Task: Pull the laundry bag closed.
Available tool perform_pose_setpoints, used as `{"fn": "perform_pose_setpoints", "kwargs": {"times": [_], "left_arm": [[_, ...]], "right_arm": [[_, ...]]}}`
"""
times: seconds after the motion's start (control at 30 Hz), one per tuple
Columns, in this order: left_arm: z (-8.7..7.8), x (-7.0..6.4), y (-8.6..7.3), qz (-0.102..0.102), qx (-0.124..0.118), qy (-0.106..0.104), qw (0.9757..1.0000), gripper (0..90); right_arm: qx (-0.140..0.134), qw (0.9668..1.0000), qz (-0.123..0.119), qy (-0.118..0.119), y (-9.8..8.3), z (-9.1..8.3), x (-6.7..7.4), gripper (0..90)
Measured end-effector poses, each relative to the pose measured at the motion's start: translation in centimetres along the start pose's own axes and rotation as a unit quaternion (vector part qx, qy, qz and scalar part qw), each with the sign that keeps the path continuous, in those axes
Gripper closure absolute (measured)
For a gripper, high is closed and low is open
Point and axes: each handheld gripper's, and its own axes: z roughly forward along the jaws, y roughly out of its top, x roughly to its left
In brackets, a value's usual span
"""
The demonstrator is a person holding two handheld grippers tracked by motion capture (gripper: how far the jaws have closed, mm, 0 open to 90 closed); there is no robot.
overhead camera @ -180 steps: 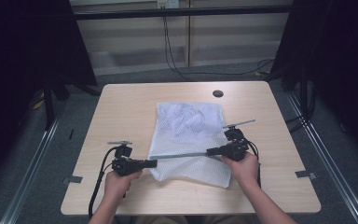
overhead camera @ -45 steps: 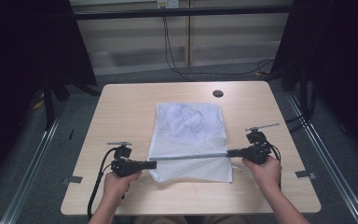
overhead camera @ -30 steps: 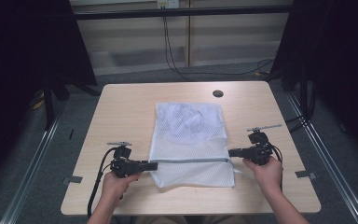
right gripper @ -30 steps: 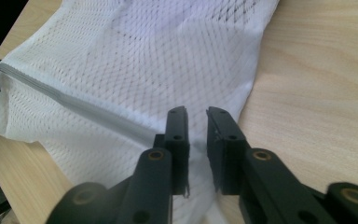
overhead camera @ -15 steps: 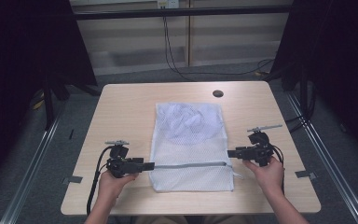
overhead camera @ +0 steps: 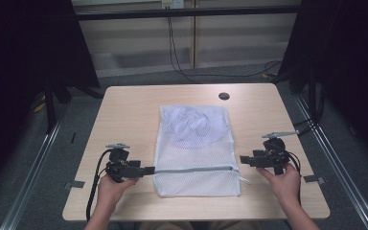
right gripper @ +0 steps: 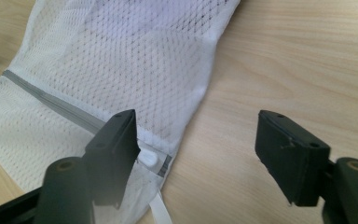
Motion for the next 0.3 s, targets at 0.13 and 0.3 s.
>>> {"fn": "perform_pose_setpoints", "kwargs": {"times": [0.13,0.3], "left_arm": [[-0.3,0.1,0.0,0.002,-0.002,0.007,1.0,13.3],[-0.4,0.2,0.0,0.002,-0.007,0.013,0.9999,11.6]], "right_arm": [[-0.009,1.0,-0.001,0.001,-0.3,-0.7,-0.3,25.5],[-0.025,0.9996,-0.01,0.003,-0.4,-1.3,-0.5,18.2]]}}
